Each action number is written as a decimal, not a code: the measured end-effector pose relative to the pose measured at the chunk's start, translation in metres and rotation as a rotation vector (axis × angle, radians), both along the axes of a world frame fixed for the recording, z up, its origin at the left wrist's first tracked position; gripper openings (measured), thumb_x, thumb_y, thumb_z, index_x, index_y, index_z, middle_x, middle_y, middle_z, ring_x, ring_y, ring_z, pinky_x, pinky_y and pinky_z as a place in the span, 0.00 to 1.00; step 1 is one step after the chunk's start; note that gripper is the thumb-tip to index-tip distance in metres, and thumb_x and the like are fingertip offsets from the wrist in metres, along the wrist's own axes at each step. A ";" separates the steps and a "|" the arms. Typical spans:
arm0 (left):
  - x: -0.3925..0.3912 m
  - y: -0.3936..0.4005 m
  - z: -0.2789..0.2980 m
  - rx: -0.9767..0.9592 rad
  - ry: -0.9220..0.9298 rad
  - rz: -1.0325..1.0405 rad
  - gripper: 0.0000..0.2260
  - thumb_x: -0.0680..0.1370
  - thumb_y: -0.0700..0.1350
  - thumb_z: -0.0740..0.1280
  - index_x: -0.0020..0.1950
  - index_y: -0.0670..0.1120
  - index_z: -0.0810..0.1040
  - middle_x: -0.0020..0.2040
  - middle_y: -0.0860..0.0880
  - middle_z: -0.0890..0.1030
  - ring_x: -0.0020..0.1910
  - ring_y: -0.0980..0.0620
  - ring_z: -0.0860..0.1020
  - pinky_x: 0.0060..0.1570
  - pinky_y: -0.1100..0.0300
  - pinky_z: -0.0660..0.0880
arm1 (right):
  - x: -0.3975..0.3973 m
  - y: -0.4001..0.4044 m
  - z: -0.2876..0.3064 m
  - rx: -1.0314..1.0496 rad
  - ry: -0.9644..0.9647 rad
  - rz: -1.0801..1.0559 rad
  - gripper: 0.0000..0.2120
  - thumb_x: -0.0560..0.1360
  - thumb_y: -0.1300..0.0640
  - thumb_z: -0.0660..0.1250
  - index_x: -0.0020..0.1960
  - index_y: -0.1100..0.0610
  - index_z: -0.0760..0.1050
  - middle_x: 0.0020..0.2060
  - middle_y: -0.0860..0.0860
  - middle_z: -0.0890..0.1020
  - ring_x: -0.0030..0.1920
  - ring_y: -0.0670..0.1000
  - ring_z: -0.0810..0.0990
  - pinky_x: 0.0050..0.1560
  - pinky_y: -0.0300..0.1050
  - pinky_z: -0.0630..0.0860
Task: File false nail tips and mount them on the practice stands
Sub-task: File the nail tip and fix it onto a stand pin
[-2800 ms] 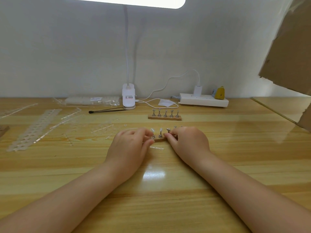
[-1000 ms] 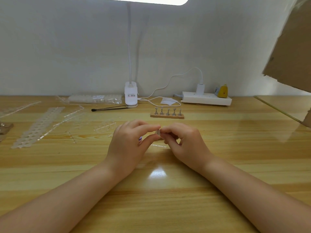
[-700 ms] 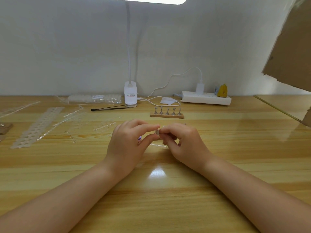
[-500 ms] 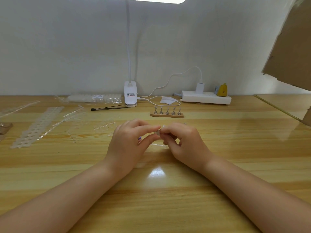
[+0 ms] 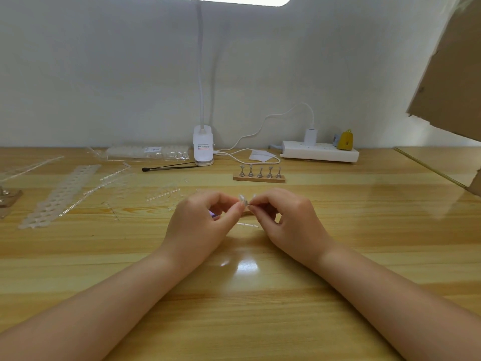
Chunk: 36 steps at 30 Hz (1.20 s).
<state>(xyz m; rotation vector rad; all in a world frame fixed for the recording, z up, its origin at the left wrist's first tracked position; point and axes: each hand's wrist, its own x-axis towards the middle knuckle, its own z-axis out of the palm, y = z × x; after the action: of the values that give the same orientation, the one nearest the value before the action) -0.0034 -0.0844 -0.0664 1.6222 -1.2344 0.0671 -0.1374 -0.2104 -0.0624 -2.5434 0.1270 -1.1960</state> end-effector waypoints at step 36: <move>-0.003 0.000 0.001 0.042 0.046 0.021 0.09 0.80 0.51 0.62 0.44 0.53 0.80 0.36 0.54 0.81 0.39 0.56 0.78 0.38 0.61 0.72 | 0.008 -0.019 -0.003 0.368 0.294 -0.417 0.07 0.76 0.50 0.68 0.49 0.49 0.84 0.35 0.44 0.83 0.39 0.46 0.78 0.41 0.43 0.74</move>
<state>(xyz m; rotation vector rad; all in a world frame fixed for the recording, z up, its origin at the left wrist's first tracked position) -0.0066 -0.0845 -0.0658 1.6642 -1.1912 0.0170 -0.1298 -0.2290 -0.0649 -2.4006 0.8970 -0.8143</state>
